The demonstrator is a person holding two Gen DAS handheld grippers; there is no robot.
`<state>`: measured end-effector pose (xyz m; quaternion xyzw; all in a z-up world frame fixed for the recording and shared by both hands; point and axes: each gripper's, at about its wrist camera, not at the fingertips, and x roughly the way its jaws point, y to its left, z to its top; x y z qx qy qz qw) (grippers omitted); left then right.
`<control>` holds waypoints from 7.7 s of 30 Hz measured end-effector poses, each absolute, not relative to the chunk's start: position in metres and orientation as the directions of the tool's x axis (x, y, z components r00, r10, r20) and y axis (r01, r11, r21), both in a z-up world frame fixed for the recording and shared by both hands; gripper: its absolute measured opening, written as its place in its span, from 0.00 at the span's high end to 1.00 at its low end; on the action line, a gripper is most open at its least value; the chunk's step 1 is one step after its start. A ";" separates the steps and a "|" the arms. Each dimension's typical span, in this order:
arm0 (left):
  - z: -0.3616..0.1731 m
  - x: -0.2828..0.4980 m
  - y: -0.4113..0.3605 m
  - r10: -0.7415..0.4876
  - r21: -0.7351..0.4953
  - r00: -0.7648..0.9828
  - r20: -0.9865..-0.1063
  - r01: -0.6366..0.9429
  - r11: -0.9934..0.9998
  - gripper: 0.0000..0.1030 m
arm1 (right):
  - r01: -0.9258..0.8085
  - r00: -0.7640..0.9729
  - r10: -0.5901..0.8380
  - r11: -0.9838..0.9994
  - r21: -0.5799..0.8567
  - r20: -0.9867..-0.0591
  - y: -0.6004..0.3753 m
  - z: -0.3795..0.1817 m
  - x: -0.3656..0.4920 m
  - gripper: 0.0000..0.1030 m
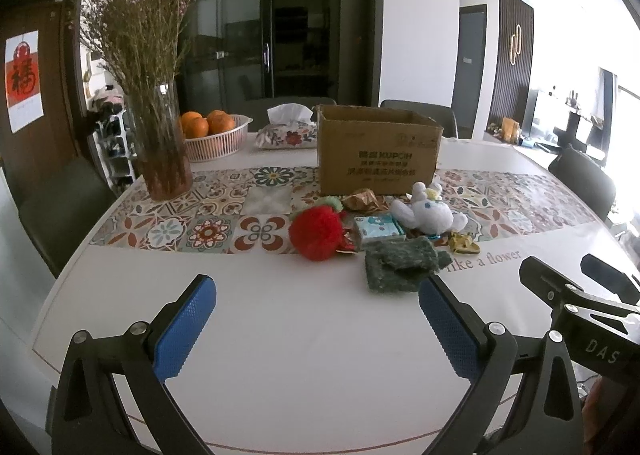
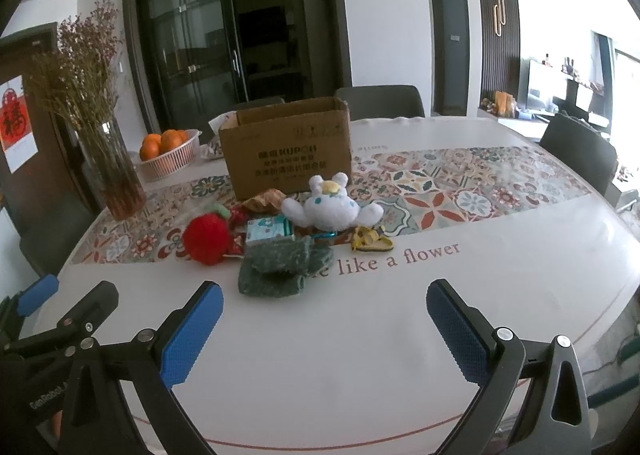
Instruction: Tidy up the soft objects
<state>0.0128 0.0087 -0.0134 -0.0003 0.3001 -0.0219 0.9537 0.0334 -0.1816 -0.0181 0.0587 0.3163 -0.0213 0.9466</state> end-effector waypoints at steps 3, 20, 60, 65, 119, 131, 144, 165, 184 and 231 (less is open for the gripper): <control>-0.015 0.019 0.012 -0.038 -0.013 0.819 -0.572 0.038 0.999 0.00 | 0.086 0.791 -0.007 0.991 0.100 -0.612 -0.178 -0.020 0.042 0.00; -0.043 0.091 0.046 -0.046 -0.042 0.788 -0.614 0.025 0.999 0.00 | 0.131 0.720 0.025 0.977 0.171 -0.694 -0.151 -0.054 0.121 0.00; -0.130 0.257 0.024 -0.210 -0.127 0.577 -0.789 0.182 0.975 0.32 | 0.165 0.547 0.106 0.959 0.231 -0.831 -0.146 -0.142 0.228 0.13; -0.140 0.261 0.023 -0.239 -0.161 0.530 -0.814 0.189 0.969 0.47 | 0.148 0.555 0.119 0.960 0.238 -0.823 -0.144 -0.142 0.227 0.21; -0.012 0.165 0.009 -0.301 -0.197 0.683 -0.666 0.227 0.954 0.62 | -0.048 0.756 0.220 0.958 0.283 -0.616 -0.165 -0.012 0.168 0.76; 0.011 0.186 -0.012 -0.292 -0.152 0.698 -0.654 0.256 0.955 0.62 | -0.059 0.802 0.235 0.946 0.319 -0.549 -0.189 0.017 0.193 0.75; 0.051 0.235 -0.025 -0.283 -0.070 0.750 -0.597 0.303 0.951 0.62 | -0.083 0.839 0.242 0.943 0.324 -0.488 -0.197 0.056 0.236 0.75; 0.086 0.319 -0.029 -0.290 -0.046 0.749 -0.596 0.329 0.943 0.62 | -0.150 0.853 0.235 0.966 0.211 -0.466 -0.189 0.111 0.316 0.75; 0.065 0.411 -0.047 -0.284 -0.063 0.643 -0.711 0.344 0.937 0.62 | -0.155 0.712 0.285 0.955 0.252 -0.642 -0.197 0.077 0.422 0.75; 0.051 0.366 -0.037 -0.154 -0.010 0.635 -0.757 0.224 0.975 0.21 | -0.080 0.648 0.174 0.984 0.161 -0.742 -0.202 0.057 0.391 0.27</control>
